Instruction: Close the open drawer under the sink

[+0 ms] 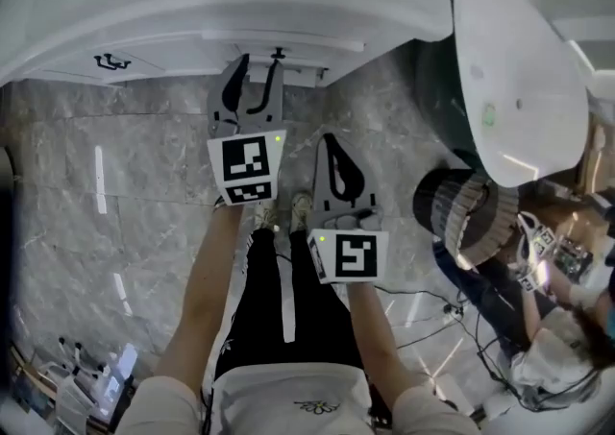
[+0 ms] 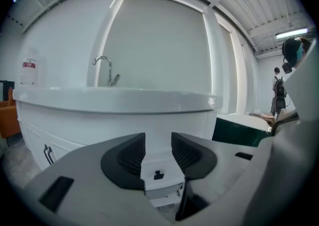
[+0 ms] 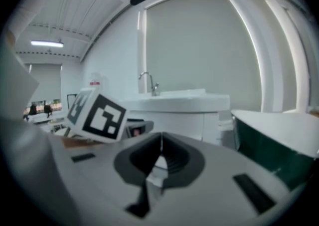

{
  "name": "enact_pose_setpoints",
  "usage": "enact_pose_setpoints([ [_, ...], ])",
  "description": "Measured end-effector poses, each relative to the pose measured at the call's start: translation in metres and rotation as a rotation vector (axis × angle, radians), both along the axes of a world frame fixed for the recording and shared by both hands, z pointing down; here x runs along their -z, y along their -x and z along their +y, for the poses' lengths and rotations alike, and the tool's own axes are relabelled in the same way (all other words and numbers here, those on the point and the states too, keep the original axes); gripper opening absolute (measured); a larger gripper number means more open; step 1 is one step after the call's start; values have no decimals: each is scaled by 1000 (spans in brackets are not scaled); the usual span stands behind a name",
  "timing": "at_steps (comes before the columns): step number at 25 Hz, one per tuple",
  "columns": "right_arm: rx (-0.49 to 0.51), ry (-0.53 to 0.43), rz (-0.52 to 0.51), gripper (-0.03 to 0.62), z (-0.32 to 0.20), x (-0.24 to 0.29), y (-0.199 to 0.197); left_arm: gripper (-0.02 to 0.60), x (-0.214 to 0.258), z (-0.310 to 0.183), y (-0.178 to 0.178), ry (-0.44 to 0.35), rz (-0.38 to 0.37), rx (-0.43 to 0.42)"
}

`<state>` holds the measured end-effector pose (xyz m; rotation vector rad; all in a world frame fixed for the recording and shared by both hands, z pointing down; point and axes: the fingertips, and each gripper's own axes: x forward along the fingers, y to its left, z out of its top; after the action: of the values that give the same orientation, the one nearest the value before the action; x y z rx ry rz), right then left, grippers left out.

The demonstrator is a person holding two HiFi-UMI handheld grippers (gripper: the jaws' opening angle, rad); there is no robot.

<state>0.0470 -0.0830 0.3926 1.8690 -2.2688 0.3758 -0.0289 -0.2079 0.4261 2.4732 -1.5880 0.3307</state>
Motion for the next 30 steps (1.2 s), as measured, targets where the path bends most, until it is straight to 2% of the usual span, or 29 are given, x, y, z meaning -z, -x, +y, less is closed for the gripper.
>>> enact_pose_setpoints([
  [2,-19,-9,-21,29,2,32,-5,175,41,10,4,-21,25,12],
  [6,-56,-118,-43,29,-19,111,-14,173,142,11,4,-143,75,23],
  [14,-44,-184,2,29,22,226,-7,164,283,99,25,-240,135,-13],
  [18,-14,-199,0,29,47,256,0,147,315,144,42,-254,190,-3],
  [20,14,-206,-19,29,52,270,1,138,328,157,41,-276,196,-25],
  [25,49,-236,5,29,72,285,12,111,344,192,39,-346,125,-78],
  [29,27,-258,-7,29,86,283,13,26,346,210,48,-364,106,-7],
  [30,21,-264,-9,29,89,283,13,23,345,213,50,-363,107,2],
])
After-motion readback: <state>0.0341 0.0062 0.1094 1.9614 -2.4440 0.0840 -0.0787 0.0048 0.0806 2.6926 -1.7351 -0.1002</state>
